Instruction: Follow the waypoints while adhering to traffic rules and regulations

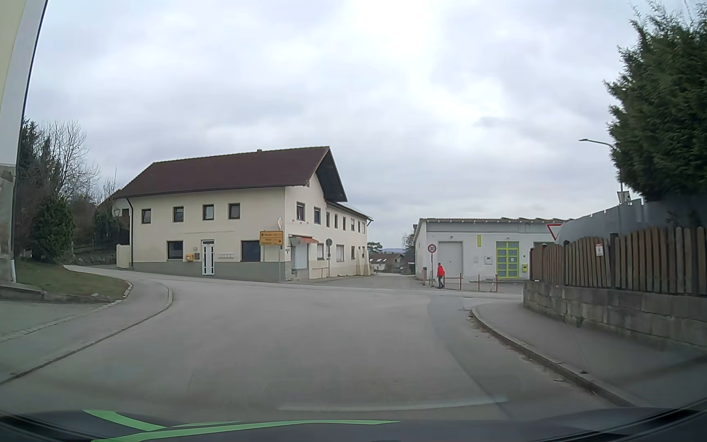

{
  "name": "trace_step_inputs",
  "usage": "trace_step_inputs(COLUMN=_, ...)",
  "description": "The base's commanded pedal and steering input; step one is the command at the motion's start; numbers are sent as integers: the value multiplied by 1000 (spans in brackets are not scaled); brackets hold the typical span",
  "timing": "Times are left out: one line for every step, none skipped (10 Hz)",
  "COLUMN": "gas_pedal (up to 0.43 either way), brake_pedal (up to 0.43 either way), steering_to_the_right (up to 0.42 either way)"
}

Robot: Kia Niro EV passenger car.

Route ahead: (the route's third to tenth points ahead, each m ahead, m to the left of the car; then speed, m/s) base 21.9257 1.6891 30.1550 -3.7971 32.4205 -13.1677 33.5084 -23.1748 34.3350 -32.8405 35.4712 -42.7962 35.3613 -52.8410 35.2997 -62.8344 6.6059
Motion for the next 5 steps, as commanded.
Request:
trace_step_inputs(gas_pedal=0, brake_pedal=0, steering_to_the_right=-9)
trace_step_inputs(gas_pedal=0, brake_pedal=0, steering_to_the_right=-5)
trace_step_inputs(gas_pedal=0, brake_pedal=0, steering_to_the_right=0)
trace_step_inputs(gas_pedal=0, brake_pedal=0, steering_to_the_right=6)
trace_step_inputs(gas_pedal=0, brake_pedal=0, steering_to_the_right=11)
